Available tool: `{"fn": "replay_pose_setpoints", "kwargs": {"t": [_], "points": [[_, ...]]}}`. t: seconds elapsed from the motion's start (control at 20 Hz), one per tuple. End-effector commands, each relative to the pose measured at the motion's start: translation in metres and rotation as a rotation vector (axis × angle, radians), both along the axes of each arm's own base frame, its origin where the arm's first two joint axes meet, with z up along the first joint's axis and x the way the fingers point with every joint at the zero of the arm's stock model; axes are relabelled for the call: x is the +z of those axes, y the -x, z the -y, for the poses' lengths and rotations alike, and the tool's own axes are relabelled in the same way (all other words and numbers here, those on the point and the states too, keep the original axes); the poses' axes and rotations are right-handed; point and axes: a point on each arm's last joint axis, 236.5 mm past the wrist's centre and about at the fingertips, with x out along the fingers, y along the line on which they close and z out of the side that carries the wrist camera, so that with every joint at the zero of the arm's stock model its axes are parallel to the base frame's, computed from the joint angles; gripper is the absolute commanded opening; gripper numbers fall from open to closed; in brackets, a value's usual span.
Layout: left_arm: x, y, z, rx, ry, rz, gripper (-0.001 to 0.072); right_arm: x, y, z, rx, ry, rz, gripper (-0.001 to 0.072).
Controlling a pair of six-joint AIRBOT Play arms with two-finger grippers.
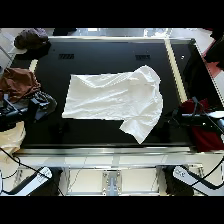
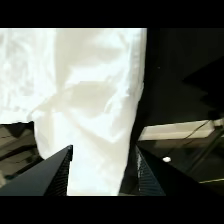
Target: Fold the shirts.
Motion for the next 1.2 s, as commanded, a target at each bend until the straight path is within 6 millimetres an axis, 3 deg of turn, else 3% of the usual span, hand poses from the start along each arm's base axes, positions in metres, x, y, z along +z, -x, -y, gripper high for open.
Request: {"fn": "replay_pose_setpoints", "kwargs": {"t": [0.0, 0.1, 0.15, 0.2, 0.35, 0.5, 0.6, 0.7, 0.8, 0.85, 0.9, 1.05, 1.15], "points": [[-0.023, -0.006, 0.021, 0.006, 0.131, -0.042, 0.0702, -0.016, -0.006, -0.015, -0.054, -0.126, -0.003, 0.0449], [-0.035, -0.016, 0.035, -0.013, 0.134, -0.046, 0.0678, -0.026, -0.013, -0.012, -0.081, -0.119, -0.007, 0.0448], [-0.044, -0.019, 0.044, -0.031, 0.118, -0.058, 0.0603, -0.031, -0.014, -0.012, -0.081, -0.107, -0.016, 0.0448], [-0.052, -0.021, 0.053, -0.049, 0.106, -0.069, 0.0584, -0.037, -0.014, -0.015, -0.072, -0.094, -0.023, 0.0448], [-0.065, -0.024, 0.068, -0.077, 0.076, -0.087, 0.0584, -0.05, -0.024, -0.012, -0.079, -0.009, -0.01, 0.0448], [-0.068, -0.027, 0.066, -0.064, 0.058, -0.083, 0.0583, -0.054, -0.034, -0.008, -0.111, 0.032, 0.011, 0.0442], [-0.068, -0.028, 0.064, -0.058, 0.053, -0.082, 0.0582, -0.055, -0.036, -0.012, -0.098, 0.042, 0.016, 0.0363], [-0.067, -0.025, 0.069, -0.078, 0.07, -0.088, 0.0582, -0.054, -0.037, -0.022, -0.078, 0.041, 0.021, 0.0335], [-0.064, -0.023, 0.07, -0.083, 0.086, -0.089, 0.0574, -0.053, -0.038, -0.028, -0.063, 0.042, 0.03, 0.0089], [-0.062, -0.021, 0.068, -0.082, 0.094, -0.089, 0.0534, -0.053, -0.039, -0.027, -0.066, 0.044, 0.032, 0.0032], [-0.057, -0.019, 0.066, -0.083, 0.109, -0.085, 0.0504, -0.053, -0.039, -0.027, -0.067, 0.044, 0.033, 0.0016], [-0.04, -0.005, 0.055, -0.11, 0.116, -0.075, 0.0504, -0.053, -0.039, -0.027, -0.068, 0.045, 0.033, 0.0016], [-0.044, 0.011, 0.049, -0.133, 0.078, -0.127, 0.0504, -0.053, -0.039, -0.027, -0.067, 0.044, 0.033, 0.0016]]}}
